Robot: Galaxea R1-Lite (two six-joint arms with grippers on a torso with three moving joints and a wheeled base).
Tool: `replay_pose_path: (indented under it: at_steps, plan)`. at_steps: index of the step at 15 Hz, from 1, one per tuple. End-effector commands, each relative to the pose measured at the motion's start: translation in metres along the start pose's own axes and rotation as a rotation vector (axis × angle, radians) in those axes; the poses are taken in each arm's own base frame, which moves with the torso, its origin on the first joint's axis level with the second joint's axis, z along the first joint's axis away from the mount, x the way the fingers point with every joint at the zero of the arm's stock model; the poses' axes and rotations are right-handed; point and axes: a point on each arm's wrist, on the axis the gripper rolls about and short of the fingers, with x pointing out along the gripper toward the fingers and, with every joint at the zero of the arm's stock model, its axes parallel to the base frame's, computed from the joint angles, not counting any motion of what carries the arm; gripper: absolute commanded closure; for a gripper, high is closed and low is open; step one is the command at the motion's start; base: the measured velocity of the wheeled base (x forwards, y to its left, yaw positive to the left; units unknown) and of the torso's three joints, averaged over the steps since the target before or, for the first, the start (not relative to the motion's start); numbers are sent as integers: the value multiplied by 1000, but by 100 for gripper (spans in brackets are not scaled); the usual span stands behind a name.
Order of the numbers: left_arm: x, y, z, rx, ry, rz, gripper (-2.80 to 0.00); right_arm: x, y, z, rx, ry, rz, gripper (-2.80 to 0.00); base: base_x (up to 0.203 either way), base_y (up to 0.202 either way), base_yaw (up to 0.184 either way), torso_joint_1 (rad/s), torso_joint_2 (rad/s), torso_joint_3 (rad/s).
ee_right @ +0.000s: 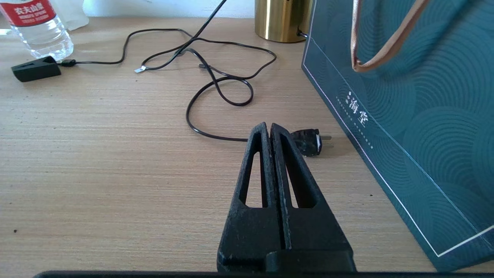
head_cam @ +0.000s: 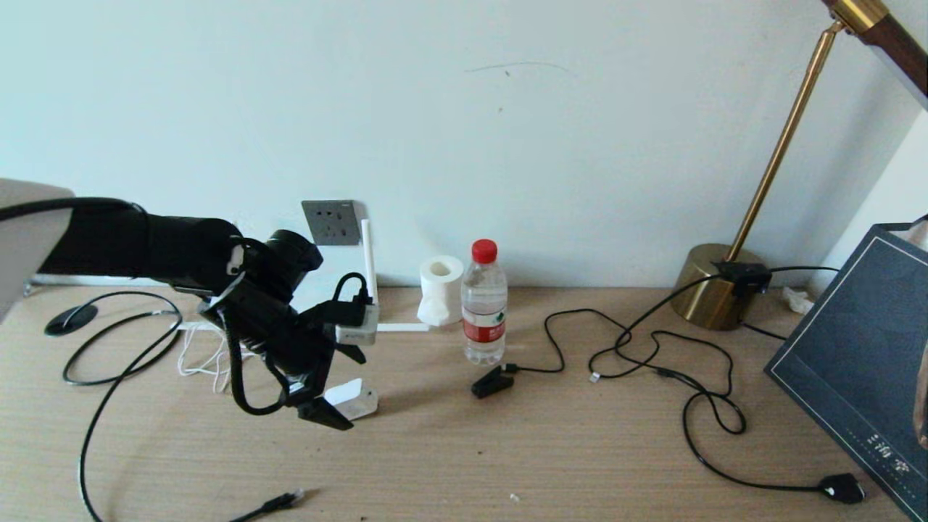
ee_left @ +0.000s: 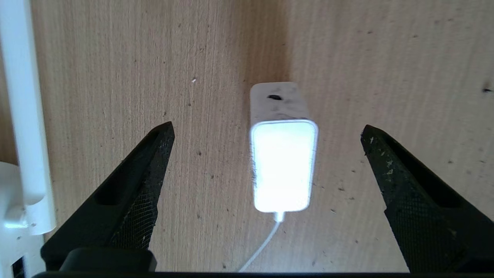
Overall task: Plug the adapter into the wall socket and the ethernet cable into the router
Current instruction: Pick up plug
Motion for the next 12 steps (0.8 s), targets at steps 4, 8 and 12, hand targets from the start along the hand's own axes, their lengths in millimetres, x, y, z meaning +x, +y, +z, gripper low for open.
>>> replay_pose_path:
  at_steps: [4,8,12]
  plan:
    - [9,5,-1,5,4,-13,-280,0,0,0,0,1,0,0,0,0,0,0,0,0]
    - [10,4,-1,3,24,-12,-280,0,0,0,0,0,0,0,0,0,0,0,0,0]
    - [13,5,-2,1,26,-17,-280,0,0,0,0,-1,0,0,0,0,0,0,0,0]
